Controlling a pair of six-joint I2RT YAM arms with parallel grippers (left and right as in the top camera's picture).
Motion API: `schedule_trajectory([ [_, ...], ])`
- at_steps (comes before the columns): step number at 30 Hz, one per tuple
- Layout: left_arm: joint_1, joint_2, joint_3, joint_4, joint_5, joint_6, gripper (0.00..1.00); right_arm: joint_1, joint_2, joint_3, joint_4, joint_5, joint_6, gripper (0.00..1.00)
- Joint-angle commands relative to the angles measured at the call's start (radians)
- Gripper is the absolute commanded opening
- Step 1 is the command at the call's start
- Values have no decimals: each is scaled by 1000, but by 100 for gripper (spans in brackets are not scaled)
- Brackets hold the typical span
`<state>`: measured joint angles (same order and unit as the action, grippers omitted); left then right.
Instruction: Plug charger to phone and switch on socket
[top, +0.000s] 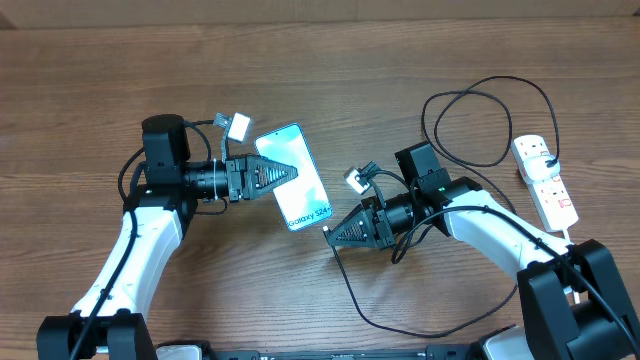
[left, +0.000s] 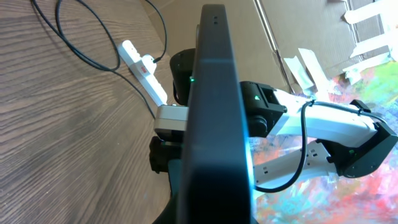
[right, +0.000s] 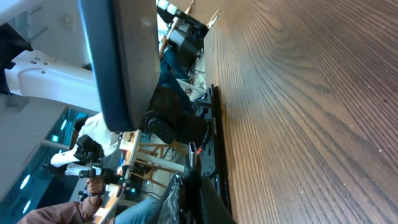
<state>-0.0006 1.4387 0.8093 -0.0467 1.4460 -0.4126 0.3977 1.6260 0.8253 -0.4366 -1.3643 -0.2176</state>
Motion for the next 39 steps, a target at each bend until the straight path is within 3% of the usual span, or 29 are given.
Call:
schedule_trajectory([
  [1,-3,3,9,7,16,-3,4,20,-14,8,6,-22,16,4],
  [26,-3,3,9,6,12,-3,4,29,-24,30,29,-89,17,4],
  [34,-3,3,9,6,10,-5,4,29,-23,30,180,-88,151,4],
  [39,-3,3,9,6,10,-8,4,41,-24,30,186,-69,166,4],
])
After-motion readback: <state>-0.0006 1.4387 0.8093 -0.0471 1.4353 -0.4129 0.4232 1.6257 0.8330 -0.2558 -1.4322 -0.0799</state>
